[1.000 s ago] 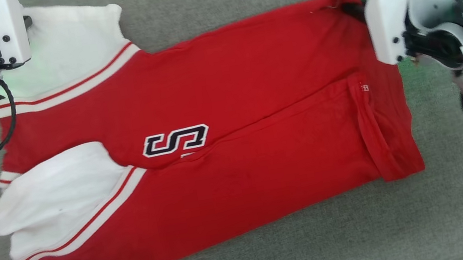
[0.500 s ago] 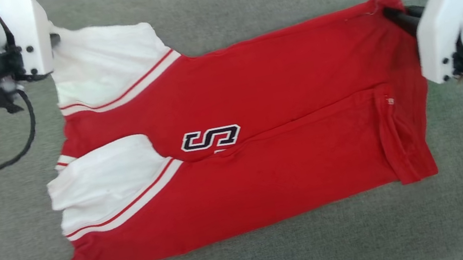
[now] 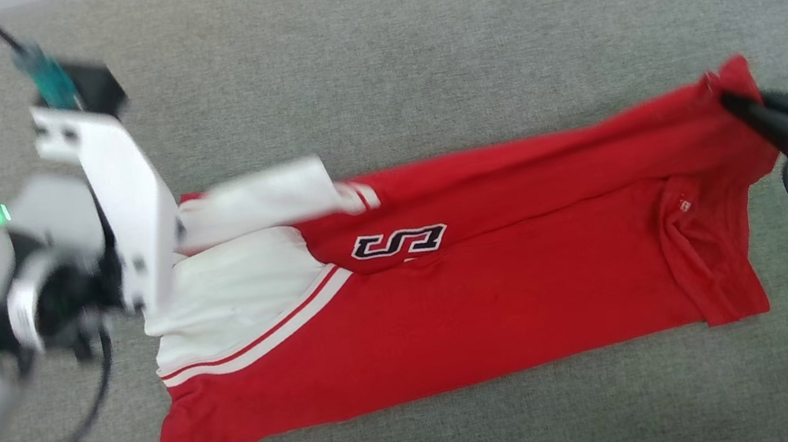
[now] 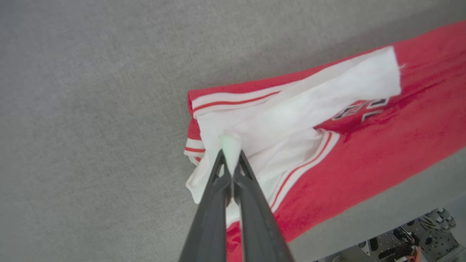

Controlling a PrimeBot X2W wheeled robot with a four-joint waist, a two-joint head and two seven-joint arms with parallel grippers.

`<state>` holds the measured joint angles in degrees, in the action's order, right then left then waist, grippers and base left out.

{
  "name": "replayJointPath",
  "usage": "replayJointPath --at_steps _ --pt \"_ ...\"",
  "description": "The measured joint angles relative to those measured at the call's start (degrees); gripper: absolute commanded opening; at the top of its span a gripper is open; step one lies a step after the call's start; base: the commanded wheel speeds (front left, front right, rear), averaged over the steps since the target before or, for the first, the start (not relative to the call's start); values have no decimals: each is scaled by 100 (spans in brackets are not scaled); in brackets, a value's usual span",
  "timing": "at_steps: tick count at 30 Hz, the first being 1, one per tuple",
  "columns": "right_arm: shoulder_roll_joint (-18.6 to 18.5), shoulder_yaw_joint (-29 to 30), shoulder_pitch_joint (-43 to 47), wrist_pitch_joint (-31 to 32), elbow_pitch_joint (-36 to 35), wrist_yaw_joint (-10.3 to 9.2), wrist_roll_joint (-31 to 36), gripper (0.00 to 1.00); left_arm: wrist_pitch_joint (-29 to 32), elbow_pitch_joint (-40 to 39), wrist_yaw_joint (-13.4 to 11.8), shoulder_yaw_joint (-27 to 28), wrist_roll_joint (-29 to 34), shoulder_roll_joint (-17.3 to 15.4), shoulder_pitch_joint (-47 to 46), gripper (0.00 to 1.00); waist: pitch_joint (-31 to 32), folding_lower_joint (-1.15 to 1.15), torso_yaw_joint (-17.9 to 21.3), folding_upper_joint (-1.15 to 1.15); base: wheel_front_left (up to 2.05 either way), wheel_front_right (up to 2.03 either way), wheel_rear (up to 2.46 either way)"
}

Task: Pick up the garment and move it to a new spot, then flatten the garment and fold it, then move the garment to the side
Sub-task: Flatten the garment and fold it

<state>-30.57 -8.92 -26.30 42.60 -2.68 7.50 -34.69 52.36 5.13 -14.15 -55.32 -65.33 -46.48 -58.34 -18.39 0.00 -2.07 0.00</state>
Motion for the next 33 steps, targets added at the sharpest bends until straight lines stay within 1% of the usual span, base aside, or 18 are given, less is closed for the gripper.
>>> replayJointPath --at_steps 3,6,9,11,12,13,14,15,16,17,18,19,22,24,29,33 --pt "9 180 423 144 -245 0 1 0 114 -814 -425 -78 -78 -333 410 0 1 0 -32 0 0 0 0" --pt "140 314 836 305 -350 0 1 0 108 -1327 -726 -143 -144 -544 792 0 -10 0 -40 0 0 0 0" --pt "264 348 1103 361 -355 0 15 0 19 -1451 -889 -225 -198 -581 1141 0 -21 0 -38 0 0 0 0" --pt "320 294 1181 379 -258 0 73 0 -81 -1332 -915 -267 -233 -548 1305 0 -21 0 -24 0 0 0 0" --pt "366 279 1198 368 -207 0 78 19 -105 -1235 -922 -285 -275 -497 1377 0 -12 0 -17 0 0 0 0" --pt "392 248 1197 345 -133 0 121 47 -163 -1136 -888 -311 -278 -443 1437 0 -6 0 -10 0 0 0 0" --pt "402 179 1193 345 -51 0 137 91 -238 -1009 -865 -310 -288 -389 1488 0 3 0 1 0 0 0 0" --pt "428 147 1194 342 26 0 138 100 -283 -887 -829 -314 -309 -339 1525 0 15 0 10 0 0 0 0" --pt "446 116 1191 303 83 0 148 100 -349 -780 -748 -321 -316 -292 1550 1 29 0 16 0 0 0 0" --pt "463 87 1180 274 109 0 160 100 -464 -691 -697 -303 -321 -246 1573 28 49 0 22 0 0 0 0" --pt "471 78 1175 252 121 0 165 100 -576 -610 -652 -280 -319 -208 1588 68 71 0 28 0 0 0 0" --pt "475 69 1174 229 115 0 154 100 -679 -538 -612 -260 -318 -191 1614 100 97 0 32 0 0 0 0" --pt "488 143 1189 175 31 0 107 100 -1004 -450 -498 -172 -280 -186 1685 100 185 0 39 0 0 0 0" --pt "502 254 1251 174 -74 0 25 100 -1343 -469 -410 -67 -250 -190 1744 100 249 0 39 0 0 0 0" --pt "692 744 1439 242 -248 -1 45 100 -2421 -569 -169 185 -35 -230 1967 100 392 0 30 0 0 0 0" --pt "805 1114 1563 358 -249 -1 169 100 -3471 -612 -1 400 242 -210 2171 100 443 0 -32 0 0 0 0"
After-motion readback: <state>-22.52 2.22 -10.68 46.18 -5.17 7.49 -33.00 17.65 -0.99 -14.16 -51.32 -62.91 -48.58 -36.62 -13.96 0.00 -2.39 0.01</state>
